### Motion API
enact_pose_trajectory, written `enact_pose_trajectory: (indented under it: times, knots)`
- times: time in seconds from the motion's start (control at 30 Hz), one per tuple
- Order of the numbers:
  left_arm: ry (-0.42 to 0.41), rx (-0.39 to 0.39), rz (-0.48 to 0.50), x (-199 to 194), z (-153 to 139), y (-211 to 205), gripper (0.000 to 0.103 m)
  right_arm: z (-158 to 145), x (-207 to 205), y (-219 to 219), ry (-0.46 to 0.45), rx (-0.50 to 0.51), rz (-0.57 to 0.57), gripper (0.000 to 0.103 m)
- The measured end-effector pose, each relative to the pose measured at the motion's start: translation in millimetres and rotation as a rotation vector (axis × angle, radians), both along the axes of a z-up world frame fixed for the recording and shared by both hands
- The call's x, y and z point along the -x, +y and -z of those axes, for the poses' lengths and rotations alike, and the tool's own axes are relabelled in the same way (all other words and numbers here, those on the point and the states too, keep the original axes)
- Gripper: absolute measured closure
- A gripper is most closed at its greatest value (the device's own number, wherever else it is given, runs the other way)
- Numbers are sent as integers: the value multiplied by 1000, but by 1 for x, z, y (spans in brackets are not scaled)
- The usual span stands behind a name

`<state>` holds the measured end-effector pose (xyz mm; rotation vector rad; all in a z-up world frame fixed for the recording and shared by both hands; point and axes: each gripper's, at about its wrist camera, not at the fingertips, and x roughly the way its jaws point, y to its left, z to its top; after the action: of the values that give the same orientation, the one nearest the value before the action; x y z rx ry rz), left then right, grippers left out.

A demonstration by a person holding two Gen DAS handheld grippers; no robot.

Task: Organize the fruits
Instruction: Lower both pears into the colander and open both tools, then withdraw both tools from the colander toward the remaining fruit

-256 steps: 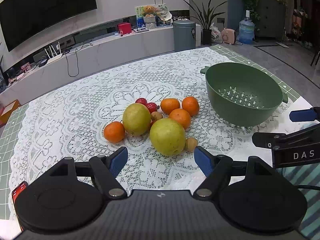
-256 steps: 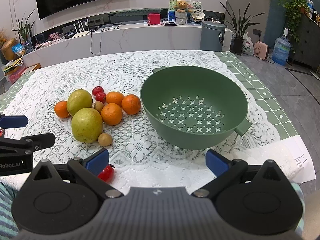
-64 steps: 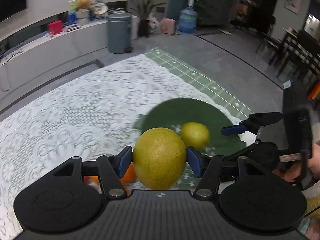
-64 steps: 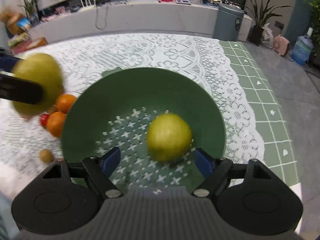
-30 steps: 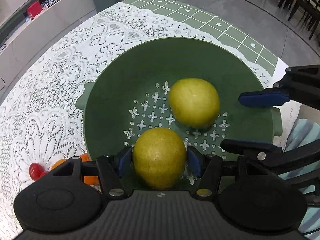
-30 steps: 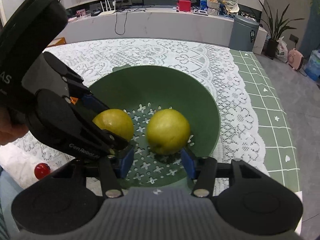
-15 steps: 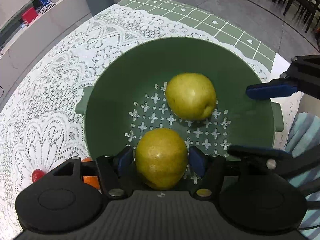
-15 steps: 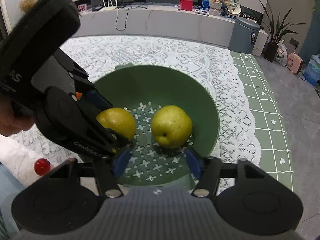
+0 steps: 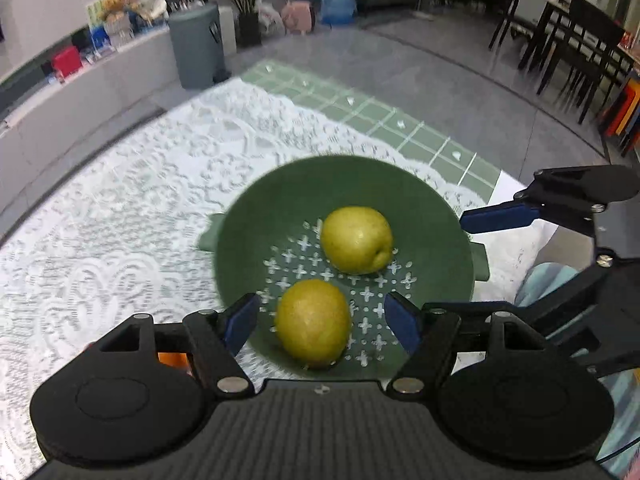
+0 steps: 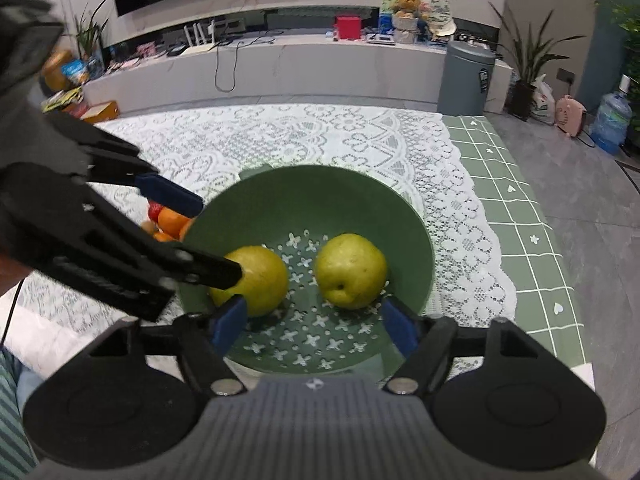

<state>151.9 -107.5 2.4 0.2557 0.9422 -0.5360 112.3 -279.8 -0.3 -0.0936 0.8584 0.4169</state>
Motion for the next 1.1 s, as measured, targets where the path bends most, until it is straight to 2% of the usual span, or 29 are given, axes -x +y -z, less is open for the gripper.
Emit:
enact_pose_trajectory:
  times: [0.1, 0.2, 0.4, 0.57, 0.63, 0.73, 0.83, 1.0, 1.1]
  knots:
    - [-60, 15, -4, 17, -12, 22, 19, -5, 10, 10, -24, -33, 14, 25]
    - [-143, -5, -5, 39, -19, 50, 19, -6, 20, 19, -45, -74, 23, 23]
    - [-248, -133, -86, 84, -11, 122, 20, -4, 31, 41, -34, -110, 16, 23]
    - [-265, -254, -199, 107, 10, 191, 20, -3, 38, 59, -45, -119, 27, 23]
    - [-263, -292, -238, 114, 23, 220, 24, -1, 42, 65, -46, -127, 37, 23]
    - [-302, -304, -301, 128, 43, 260, 25, 4, 47, 73, -28, -129, 53, 23]
    - [-332, -284, -335, 143, 58, 292, 25, 7, 51, 82, -11, -94, 61, 23]
    - [-321, -270, -397, 157, 79, 334, 25, 4, 53, 96, -23, -47, 74, 22]
    - [-334, -230, -444, 162, 84, 357, 25, 1, 53, 109, -36, -29, 71, 22]
